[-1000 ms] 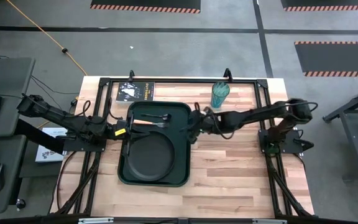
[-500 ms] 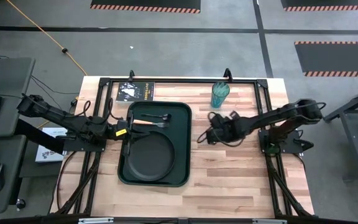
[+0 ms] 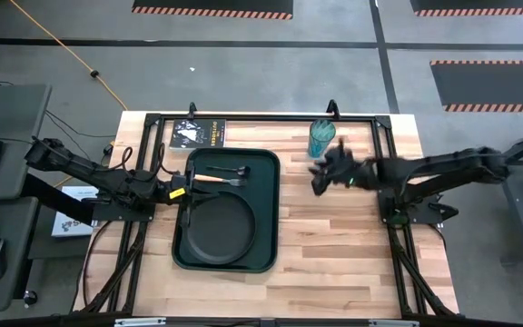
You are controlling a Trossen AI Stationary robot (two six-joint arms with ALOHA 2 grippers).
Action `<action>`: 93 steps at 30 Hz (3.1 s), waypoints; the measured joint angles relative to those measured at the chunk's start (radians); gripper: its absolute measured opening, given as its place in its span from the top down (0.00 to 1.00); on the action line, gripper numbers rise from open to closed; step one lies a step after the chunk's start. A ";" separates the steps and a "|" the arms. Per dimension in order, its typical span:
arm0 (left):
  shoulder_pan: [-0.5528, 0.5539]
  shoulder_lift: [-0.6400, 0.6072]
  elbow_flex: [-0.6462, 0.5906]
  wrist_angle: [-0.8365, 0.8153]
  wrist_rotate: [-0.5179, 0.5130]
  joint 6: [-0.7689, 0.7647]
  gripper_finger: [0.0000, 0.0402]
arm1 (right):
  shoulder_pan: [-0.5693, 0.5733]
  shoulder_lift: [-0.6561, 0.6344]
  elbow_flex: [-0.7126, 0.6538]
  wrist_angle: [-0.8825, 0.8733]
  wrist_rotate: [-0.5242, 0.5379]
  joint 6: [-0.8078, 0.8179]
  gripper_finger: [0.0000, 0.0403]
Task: Pick and place plate/cup/fork/spoon on tray
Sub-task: Put the cup on the top left of the tray
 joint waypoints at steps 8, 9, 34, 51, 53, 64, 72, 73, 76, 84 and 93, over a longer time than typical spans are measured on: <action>0.000 0.000 0.000 0.000 -0.001 0.000 1.00 | -0.215 0.126 0.404 -0.438 -0.092 -0.243 0.66; 0.000 0.000 0.000 -0.001 -0.001 0.000 1.00 | -0.240 0.159 0.445 -0.497 -0.105 -0.243 0.66; 0.000 0.000 0.000 -0.012 0.000 -0.002 1.00 | -0.461 0.613 0.704 -0.781 -0.203 -0.430 0.45; 0.000 0.000 0.000 -0.017 0.000 -0.027 1.00 | -0.487 0.651 0.702 -0.807 -0.191 -0.449 0.72; 0.000 0.000 0.000 -0.016 0.000 -0.027 1.00 | -0.486 0.651 0.702 -0.808 -0.196 -0.449 0.83; 0.000 0.000 0.000 -0.019 0.000 -0.027 1.00 | -0.484 0.648 0.702 -0.807 -0.217 -0.429 0.99; 0.000 0.000 0.000 -0.024 0.000 -0.026 1.00 | -0.479 0.647 0.702 -0.807 -0.220 -0.435 0.99; 0.000 0.000 0.000 -0.025 0.000 -0.026 1.00 | -0.478 0.647 0.702 -0.807 -0.220 -0.437 0.99; 0.000 0.000 0.000 -0.025 0.000 -0.026 1.00 | -0.478 0.647 0.702 -0.807 -0.221 -0.438 0.99; 0.000 0.000 0.000 -0.025 0.000 -0.026 1.00 | -0.478 0.647 0.702 -0.811 -0.225 -0.439 1.00; 0.000 0.000 0.000 -0.025 0.000 -0.026 1.00 | -0.477 0.647 0.702 -0.816 -0.249 -0.441 1.00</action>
